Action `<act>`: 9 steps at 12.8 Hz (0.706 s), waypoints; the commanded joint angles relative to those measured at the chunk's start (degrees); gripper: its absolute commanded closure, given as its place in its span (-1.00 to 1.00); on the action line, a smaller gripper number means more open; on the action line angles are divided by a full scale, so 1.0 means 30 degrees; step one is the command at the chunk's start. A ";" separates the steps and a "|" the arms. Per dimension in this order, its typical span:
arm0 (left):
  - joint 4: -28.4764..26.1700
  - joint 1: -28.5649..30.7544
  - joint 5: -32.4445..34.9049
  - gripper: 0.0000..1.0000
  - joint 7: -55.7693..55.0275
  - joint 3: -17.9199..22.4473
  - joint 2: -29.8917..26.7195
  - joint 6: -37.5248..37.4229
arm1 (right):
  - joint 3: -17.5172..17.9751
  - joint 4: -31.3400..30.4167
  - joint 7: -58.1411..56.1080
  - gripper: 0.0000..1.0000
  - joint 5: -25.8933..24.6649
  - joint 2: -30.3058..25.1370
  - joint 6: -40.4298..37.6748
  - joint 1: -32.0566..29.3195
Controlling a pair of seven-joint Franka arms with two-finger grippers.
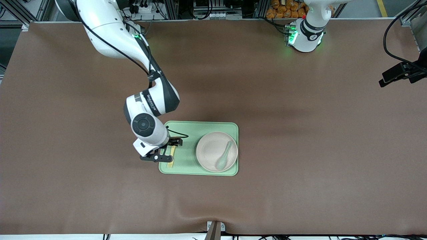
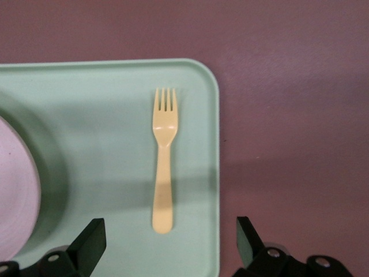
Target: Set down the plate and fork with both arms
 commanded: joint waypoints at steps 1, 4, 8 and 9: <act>-0.0136 0.0096 0.0047 -1.00 0.0089 -0.0061 -0.0310 -0.0170 | 0.0276 -0.0649 -0.0971 -1.00 -0.0070 -0.1596 -0.0873 -0.0760; -0.0136 0.0096 0.0076 -1.00 0.0118 -0.0061 -0.0397 -0.0199 | 0.0276 -0.0649 -0.2138 -1.00 -0.0070 -0.3294 -0.2802 -0.1754; -0.0223 0.0037 0.0250 -1.00 0.0235 -0.0439 -0.0661 -0.0812 | 0.0276 -0.0649 -0.4220 -1.00 -0.0040 -0.4702 -0.5179 -0.3424; -0.0281 0.0066 0.0368 -1.00 0.0206 -0.0674 -0.0690 -0.0959 | 0.0276 -0.0649 -0.4833 -1.00 -0.0040 -0.4966 -0.5560 -0.3863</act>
